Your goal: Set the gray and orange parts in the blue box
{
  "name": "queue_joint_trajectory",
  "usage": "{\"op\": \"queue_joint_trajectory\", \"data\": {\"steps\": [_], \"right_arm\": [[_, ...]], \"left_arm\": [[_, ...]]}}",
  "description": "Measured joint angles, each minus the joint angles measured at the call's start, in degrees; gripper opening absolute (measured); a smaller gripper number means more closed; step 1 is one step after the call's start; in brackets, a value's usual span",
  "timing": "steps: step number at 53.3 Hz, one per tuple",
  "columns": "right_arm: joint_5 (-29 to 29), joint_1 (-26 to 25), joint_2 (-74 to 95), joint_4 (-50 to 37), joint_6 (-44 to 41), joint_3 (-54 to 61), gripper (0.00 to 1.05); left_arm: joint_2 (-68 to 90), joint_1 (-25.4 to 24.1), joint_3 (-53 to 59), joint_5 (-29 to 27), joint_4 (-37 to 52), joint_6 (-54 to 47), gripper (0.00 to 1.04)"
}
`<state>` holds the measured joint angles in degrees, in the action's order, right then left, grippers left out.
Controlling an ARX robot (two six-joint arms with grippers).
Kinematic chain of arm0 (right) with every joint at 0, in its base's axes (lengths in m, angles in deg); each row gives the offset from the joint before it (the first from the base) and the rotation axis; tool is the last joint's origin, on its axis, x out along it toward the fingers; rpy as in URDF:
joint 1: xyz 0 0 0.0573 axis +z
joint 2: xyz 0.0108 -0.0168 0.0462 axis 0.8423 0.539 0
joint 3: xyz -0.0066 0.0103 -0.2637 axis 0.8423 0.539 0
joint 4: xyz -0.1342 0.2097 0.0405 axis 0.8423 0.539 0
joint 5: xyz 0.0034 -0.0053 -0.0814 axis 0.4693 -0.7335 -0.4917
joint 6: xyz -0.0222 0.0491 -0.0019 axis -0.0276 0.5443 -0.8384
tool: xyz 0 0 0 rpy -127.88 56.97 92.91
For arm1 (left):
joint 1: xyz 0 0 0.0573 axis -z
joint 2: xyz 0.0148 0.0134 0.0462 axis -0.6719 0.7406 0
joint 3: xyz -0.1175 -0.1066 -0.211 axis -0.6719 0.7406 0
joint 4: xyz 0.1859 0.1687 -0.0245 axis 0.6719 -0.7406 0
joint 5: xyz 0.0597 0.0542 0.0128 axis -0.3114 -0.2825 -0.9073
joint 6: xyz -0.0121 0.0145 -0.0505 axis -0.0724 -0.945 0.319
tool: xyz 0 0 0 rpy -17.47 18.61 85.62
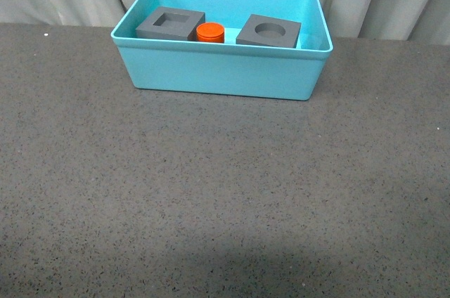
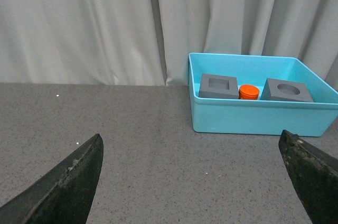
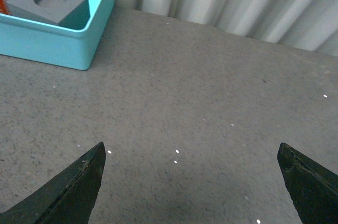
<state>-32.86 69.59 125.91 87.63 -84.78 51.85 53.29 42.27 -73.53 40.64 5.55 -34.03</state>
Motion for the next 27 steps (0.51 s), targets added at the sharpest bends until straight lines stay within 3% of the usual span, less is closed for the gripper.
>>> {"op": "queue_joint_trajectory", "data": {"steps": [11, 17, 20, 22, 27], "right_arm": [[-9.53, 4.31, -22.47, 15.34, 0.44, 5.7, 0.95], [4.5, -1.22, -32.54, -0.22, 4.5, 13.55, 0.77], [9.05, -3.61, -35.01, -3.48, 5.46, 14.56, 0.66], [15.1, -7.48, -35.8, -3.63, 5.86, 14.73, 0.57], [16.5, -11.76, -37.4, -3.93, 6.36, 16.26, 0.38]], "left_arm": [[0.0, 0.0, 0.0, 0.0, 0.0, 0.0, 0.98], [-0.02, 0.0, 0.0, 0.0, 0.0, 0.0, 0.98], [0.0, 0.0, 0.0, 0.0, 0.0, 0.0, 0.98], [-0.04, 0.0, 0.0, 0.0, 0.0, 0.0, 0.98], [-0.04, 0.0, 0.0, -0.04, 0.0, 0.0, 0.98]]}}
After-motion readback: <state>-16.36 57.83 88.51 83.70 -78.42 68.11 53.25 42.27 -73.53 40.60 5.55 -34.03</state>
